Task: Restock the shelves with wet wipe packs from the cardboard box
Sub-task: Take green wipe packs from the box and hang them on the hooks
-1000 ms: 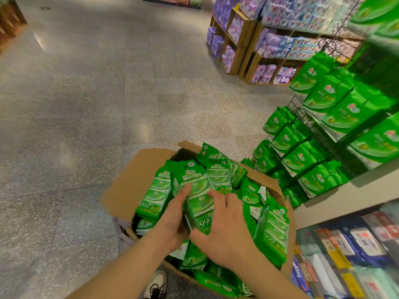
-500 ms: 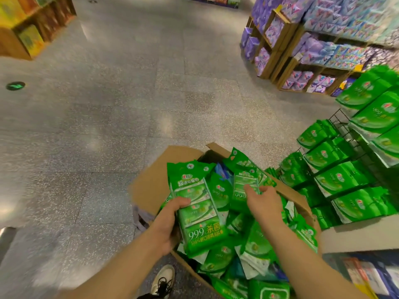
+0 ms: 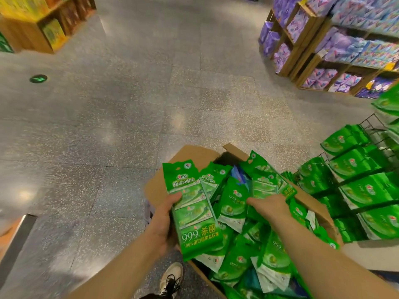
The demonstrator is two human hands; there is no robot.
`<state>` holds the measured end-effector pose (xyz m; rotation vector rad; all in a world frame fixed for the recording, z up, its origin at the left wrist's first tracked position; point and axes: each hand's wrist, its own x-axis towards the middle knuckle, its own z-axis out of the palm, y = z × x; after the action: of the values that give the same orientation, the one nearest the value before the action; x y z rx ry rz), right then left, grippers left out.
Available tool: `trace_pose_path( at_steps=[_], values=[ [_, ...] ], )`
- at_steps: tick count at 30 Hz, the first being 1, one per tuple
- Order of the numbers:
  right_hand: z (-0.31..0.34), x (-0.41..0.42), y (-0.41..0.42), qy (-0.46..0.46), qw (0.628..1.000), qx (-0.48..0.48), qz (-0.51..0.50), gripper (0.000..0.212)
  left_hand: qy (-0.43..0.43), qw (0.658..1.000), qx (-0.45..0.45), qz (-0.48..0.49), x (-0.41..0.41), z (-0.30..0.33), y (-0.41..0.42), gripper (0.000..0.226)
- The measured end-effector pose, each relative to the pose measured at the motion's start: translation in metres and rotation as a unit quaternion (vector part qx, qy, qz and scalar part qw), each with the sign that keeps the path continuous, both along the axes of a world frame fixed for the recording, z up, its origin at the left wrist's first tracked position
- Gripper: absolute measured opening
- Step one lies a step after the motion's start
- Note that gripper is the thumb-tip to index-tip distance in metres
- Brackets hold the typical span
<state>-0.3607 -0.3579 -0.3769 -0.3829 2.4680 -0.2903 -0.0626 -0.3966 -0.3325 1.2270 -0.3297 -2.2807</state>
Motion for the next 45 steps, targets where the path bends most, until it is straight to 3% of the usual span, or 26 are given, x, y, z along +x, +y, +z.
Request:
trace_pose_path(
  at_steps=[11,15,20,24,31,36,38,42,45],
  values=[
    [0.057,0.04,0.044,-0.011,0.995,-0.1,0.022,0.068,-0.015,1.0,-0.006,-0.024,-0.003,-0.008,-0.012,0.053],
    [0.088,0.064,0.055,-0.083,0.979,-0.187,0.002,0.045,-0.026,0.998,-0.011,-0.055,-0.01,-0.014,-0.013,0.063],
    [0.124,0.097,0.055,-0.101,0.949,-0.293,0.059,0.059,-0.008,0.996,-0.023,-0.085,-0.02,-0.011,-0.009,0.053],
    [0.145,0.126,0.044,-0.093,0.942,-0.286,0.151,0.065,0.001,0.995,-0.034,-0.094,-0.021,-0.003,-0.005,0.054],
    [0.152,0.167,0.031,-0.047,0.932,-0.264,0.244,0.055,0.017,0.995,-0.044,-0.084,-0.008,0.001,-0.014,0.083],
    [0.144,0.184,0.025,-0.005,0.914,-0.242,0.325,0.109,0.044,0.996,-0.06,-0.047,0.01,-0.003,-0.02,0.085],
    [0.143,0.189,0.021,-0.006,0.905,-0.24,0.352,0.117,0.051,0.997,-0.06,-0.024,0.017,-0.006,-0.021,0.086],
    [0.136,0.193,0.009,-0.025,0.888,-0.245,0.39,0.104,0.075,0.995,-0.07,0.003,0.03,-0.012,-0.021,0.105],
    [0.132,0.193,0.001,-0.06,0.88,-0.243,0.404,0.078,0.092,0.993,-0.077,0.014,0.039,-0.019,-0.019,0.117]
  ],
)
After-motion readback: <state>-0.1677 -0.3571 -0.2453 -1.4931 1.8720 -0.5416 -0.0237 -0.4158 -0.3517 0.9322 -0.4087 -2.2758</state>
